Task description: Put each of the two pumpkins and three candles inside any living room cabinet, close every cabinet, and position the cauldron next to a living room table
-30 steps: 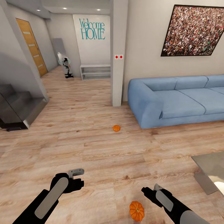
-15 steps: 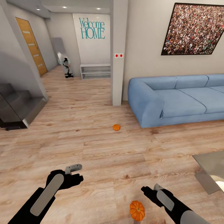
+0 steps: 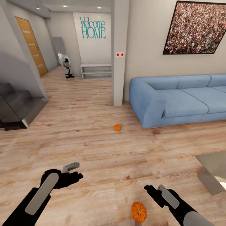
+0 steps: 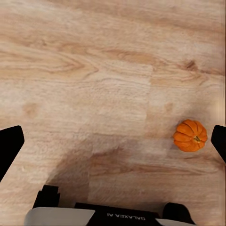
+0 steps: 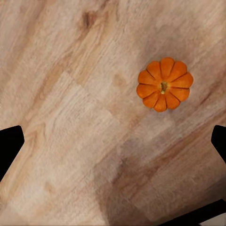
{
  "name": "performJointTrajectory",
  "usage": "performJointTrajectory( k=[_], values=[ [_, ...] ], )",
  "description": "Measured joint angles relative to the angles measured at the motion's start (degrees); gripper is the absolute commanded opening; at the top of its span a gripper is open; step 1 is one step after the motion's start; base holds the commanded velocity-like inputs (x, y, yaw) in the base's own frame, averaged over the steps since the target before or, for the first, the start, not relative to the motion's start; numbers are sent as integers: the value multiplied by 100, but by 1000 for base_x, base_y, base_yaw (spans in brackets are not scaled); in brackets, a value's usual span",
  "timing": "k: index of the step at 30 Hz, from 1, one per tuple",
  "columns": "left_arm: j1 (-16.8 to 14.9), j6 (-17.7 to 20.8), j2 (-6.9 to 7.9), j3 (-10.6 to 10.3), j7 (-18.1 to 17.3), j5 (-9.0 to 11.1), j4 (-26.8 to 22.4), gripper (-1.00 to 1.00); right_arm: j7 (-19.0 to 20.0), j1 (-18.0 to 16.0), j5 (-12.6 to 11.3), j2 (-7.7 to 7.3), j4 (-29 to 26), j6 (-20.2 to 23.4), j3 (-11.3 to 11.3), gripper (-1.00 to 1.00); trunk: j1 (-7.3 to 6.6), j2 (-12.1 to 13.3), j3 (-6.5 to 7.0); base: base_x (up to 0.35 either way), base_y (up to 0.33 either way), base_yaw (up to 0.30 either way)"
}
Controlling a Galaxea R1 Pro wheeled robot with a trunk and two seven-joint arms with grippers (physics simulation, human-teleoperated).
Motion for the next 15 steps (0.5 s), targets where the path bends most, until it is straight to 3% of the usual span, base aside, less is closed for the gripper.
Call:
performJointTrajectory(
  k=[15],
  values=[
    [3,3,-2,25,-33,46,16,100,20,0,8,9,0,-109,-3,100,330,-602,-269,0,0,0]
  ],
)
